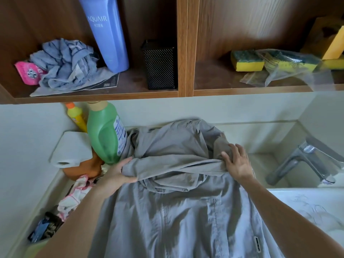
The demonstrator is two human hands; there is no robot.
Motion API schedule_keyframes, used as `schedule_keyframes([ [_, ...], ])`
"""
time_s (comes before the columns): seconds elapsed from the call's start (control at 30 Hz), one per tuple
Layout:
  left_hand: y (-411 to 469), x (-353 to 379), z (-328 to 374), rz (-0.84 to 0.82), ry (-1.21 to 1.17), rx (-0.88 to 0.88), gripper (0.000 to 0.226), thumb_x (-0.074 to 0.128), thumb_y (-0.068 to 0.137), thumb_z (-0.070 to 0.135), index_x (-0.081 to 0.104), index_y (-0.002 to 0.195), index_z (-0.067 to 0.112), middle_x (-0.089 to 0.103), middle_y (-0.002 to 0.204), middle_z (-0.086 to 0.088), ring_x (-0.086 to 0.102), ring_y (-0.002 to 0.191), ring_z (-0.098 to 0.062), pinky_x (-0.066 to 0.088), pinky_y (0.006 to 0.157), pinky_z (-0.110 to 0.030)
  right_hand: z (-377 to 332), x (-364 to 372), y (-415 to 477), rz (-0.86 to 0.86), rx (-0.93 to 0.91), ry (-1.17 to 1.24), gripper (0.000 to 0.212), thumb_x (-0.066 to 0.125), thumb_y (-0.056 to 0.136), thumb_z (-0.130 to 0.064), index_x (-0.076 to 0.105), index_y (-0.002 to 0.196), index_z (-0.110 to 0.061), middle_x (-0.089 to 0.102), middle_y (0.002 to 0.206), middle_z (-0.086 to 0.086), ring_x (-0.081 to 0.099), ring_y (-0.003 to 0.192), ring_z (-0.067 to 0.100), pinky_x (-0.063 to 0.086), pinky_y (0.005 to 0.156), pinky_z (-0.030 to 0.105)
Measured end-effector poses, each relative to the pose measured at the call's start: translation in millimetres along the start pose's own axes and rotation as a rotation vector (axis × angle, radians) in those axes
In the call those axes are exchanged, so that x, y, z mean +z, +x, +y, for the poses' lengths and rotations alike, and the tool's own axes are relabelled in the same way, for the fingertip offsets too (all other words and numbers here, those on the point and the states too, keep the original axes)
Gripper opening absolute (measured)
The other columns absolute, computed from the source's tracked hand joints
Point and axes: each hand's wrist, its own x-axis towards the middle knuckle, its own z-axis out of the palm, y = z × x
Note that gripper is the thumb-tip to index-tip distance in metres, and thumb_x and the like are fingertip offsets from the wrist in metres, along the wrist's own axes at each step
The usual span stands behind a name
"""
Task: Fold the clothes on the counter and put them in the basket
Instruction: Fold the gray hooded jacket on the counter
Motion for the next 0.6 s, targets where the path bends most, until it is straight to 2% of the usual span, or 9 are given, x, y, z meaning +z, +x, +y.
schedule_keyframes([
  [0.07,3,-2,0,-0.127,-0.001,-0.018,0.108,0.091,0.060,0.001,0.038,0.148,0.034,0.048,0.148,0.005,0.051,0.131,-0.010,0.042,0.109,-0.032,1,0,1,-0.030,0.063,0.002,0.062,0.043,0.095,-0.061,0.035,0.145,-0.024,0.036,0.145,0.011,0.038,0.134,0.036,0.036,0.110,0.050],
  [0.13,6,-1,8,-0.172,0.043,-0.007,0.096,0.059,0.076,-0.029,0.031,0.153,0.020,0.046,0.149,-0.003,0.053,0.129,-0.015,0.044,0.107,-0.033,4,-1,4,-0.104,0.152,-0.020,0.065,0.049,0.092,-0.062,0.035,0.143,-0.024,0.043,0.138,0.014,0.045,0.128,0.036,0.040,0.103,0.049],
  [0.17,6,-1,12,-0.159,0.076,0.002,0.088,0.050,0.079,-0.033,0.032,0.152,0.013,0.049,0.146,-0.007,0.056,0.123,-0.017,0.045,0.105,-0.031,5,-2,6,-0.126,0.181,-0.037,0.066,0.054,0.091,-0.060,0.037,0.141,-0.022,0.047,0.134,0.014,0.048,0.125,0.036,0.042,0.100,0.047],
  [0.27,9,-2,27,-0.045,0.217,0.025,0.048,0.063,0.083,-0.019,0.058,0.128,-0.001,0.071,0.109,-0.009,0.069,0.089,-0.011,0.054,0.077,-0.016,5,-9,13,-0.144,0.187,-0.096,0.042,0.065,0.088,-0.050,0.054,0.108,-0.016,0.060,0.112,0.014,0.056,0.108,0.035,0.049,0.086,0.042],
  [0.33,10,-2,35,0.131,0.223,0.045,0.018,0.069,0.091,0.010,0.069,0.106,0.000,0.075,0.088,-0.005,0.069,0.075,-0.014,0.056,0.075,-0.027,1,-13,18,-0.122,0.173,-0.105,0.026,0.065,0.090,-0.042,0.058,0.093,-0.018,0.065,0.100,0.012,0.060,0.098,0.034,0.051,0.080,0.040],
  [0.4,10,-3,44,0.346,0.226,0.048,0.026,0.061,0.097,0.037,0.073,0.097,0.014,0.073,0.091,0.003,0.066,0.081,-0.015,0.052,0.086,-0.037,-6,-18,21,-0.033,0.193,-0.058,0.019,0.060,0.092,-0.038,0.060,0.085,-0.021,0.067,0.093,0.010,0.061,0.093,0.035,0.050,0.076,0.038],
  [0.47,14,-3,49,0.430,0.119,-0.026,0.023,0.055,0.099,0.043,0.070,0.096,0.026,0.069,0.087,0.010,0.063,0.084,-0.013,0.050,0.092,-0.039,-14,-21,24,0.080,0.259,0.058,0.015,0.057,0.093,-0.035,0.062,0.089,-0.021,0.064,0.095,0.009,0.061,0.095,0.036,0.049,0.078,0.038],
  [0.53,23,0,46,0.418,0.057,-0.130,0.030,0.054,0.100,0.040,0.069,0.091,0.016,0.067,0.077,-0.001,0.066,0.077,-0.024,0.057,0.083,-0.043,-24,-18,24,0.212,0.279,0.185,0.011,0.056,0.092,-0.029,0.062,0.100,-0.024,0.060,0.105,0.009,0.060,0.096,0.036,0.049,0.087,0.043],
  [0.6,35,1,40,0.428,-0.037,-0.208,0.028,0.054,0.101,0.029,0.064,0.090,0.005,0.065,0.076,-0.014,0.064,0.068,-0.030,0.058,0.062,-0.039,-38,-8,20,0.417,0.044,0.154,0.014,0.058,0.090,-0.022,0.064,0.103,-0.021,0.058,0.104,0.010,0.059,0.091,0.035,0.049,0.085,0.048],
])
